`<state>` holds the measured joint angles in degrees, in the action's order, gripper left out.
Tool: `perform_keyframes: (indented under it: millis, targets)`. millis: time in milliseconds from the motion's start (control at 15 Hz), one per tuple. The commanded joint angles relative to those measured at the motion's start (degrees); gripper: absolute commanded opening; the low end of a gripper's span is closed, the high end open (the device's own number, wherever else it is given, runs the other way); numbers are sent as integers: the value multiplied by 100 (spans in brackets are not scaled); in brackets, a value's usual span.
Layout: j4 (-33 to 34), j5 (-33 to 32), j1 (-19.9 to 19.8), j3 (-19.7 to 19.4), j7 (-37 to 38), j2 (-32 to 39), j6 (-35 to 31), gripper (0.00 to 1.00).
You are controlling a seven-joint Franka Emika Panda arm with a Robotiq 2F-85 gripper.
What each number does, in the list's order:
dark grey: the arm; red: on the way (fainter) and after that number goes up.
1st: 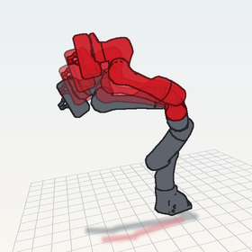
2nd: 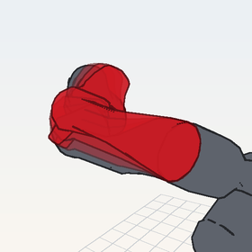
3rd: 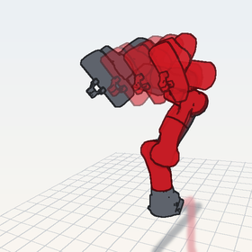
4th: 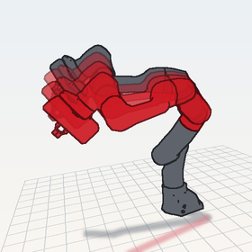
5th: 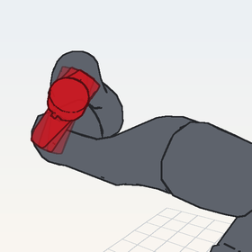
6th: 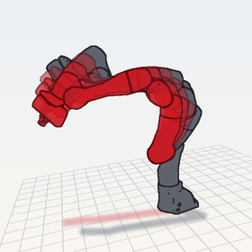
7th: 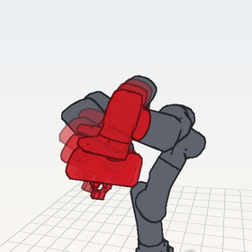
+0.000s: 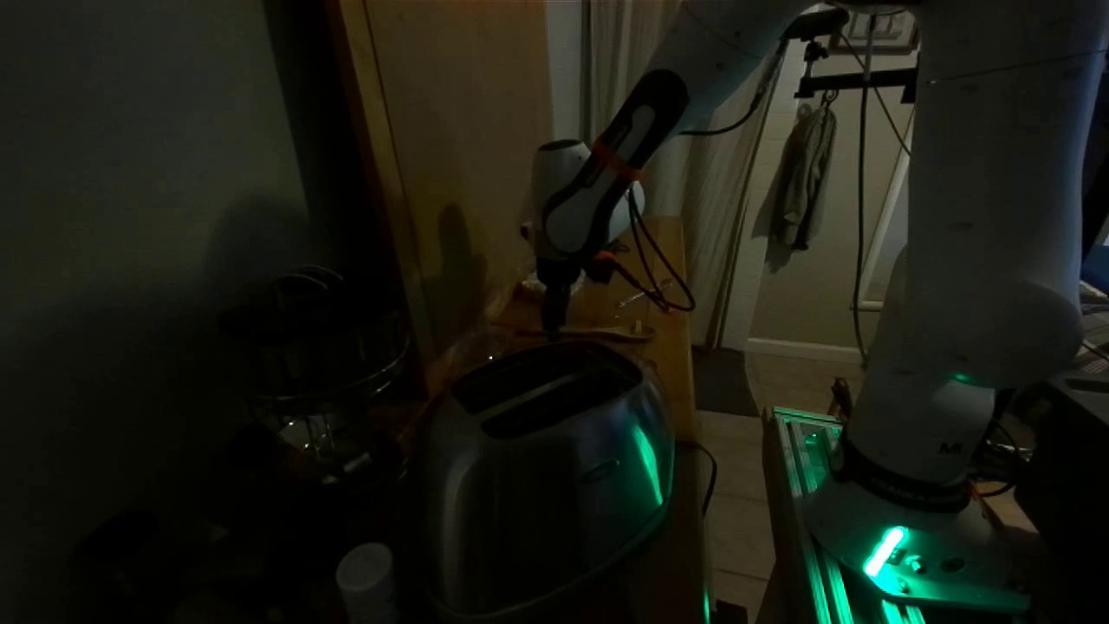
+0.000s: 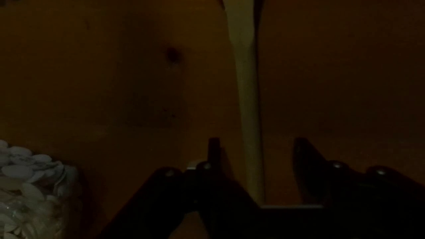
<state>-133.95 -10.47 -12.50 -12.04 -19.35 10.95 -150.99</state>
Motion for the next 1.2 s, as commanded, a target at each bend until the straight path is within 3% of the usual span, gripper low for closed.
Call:
perform_keyframes:
  millis: [0, 333, 467, 600, 1133]
  targets:
    - [246, 70, -96, 59, -137, 184, 186, 50]
    - [341, 53, -108, 50, -126, 229, 274, 7]
    - [355, 37, -110, 46, -114, 241, 278, 4]
    - [368, 16, -115, 37, -98, 250, 264, 8]
    - [263, -105, -84, 24, -69, 38, 267, 6]
